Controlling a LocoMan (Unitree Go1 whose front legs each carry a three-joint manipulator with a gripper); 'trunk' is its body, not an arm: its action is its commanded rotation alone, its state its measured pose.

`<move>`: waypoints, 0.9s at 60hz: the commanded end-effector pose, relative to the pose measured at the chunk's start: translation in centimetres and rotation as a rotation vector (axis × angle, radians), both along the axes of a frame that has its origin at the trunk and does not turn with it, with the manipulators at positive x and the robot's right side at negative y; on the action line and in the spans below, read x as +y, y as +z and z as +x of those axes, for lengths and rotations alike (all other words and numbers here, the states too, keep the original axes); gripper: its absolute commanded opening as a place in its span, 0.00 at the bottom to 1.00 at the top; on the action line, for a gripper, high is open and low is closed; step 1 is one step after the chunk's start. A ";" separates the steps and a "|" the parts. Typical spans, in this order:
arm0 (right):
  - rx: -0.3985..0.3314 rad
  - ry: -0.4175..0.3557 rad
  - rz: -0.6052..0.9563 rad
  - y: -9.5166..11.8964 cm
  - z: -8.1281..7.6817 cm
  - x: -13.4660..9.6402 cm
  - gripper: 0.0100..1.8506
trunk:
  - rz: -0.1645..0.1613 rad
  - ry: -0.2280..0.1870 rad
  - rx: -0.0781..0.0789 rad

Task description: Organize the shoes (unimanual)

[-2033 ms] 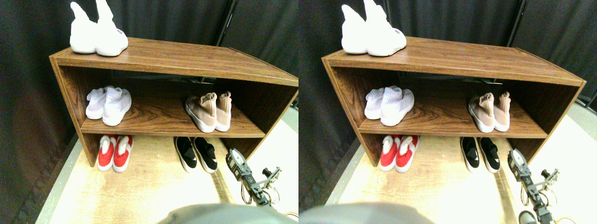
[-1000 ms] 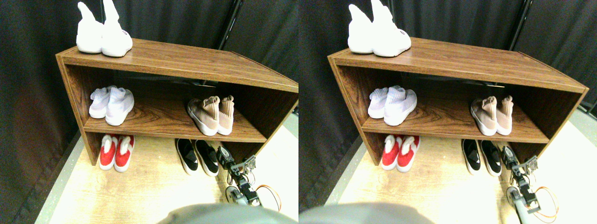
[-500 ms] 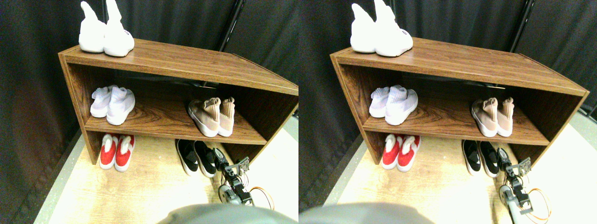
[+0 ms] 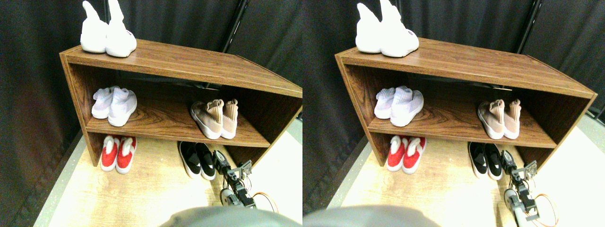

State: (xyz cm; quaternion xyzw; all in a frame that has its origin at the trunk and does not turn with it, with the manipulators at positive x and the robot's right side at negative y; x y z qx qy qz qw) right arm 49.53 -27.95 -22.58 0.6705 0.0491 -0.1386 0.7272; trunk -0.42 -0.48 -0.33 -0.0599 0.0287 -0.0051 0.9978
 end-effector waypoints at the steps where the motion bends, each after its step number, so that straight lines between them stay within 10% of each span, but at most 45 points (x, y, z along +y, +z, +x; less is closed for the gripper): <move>1: -0.056 0.020 0.007 0.7 0.2 0.4 0.03 | -0.024 0.013 0.021; 54: -0.044 -0.033 -0.004 0.7 0.7 0.1 0.03 | -0.022 0.011 0.031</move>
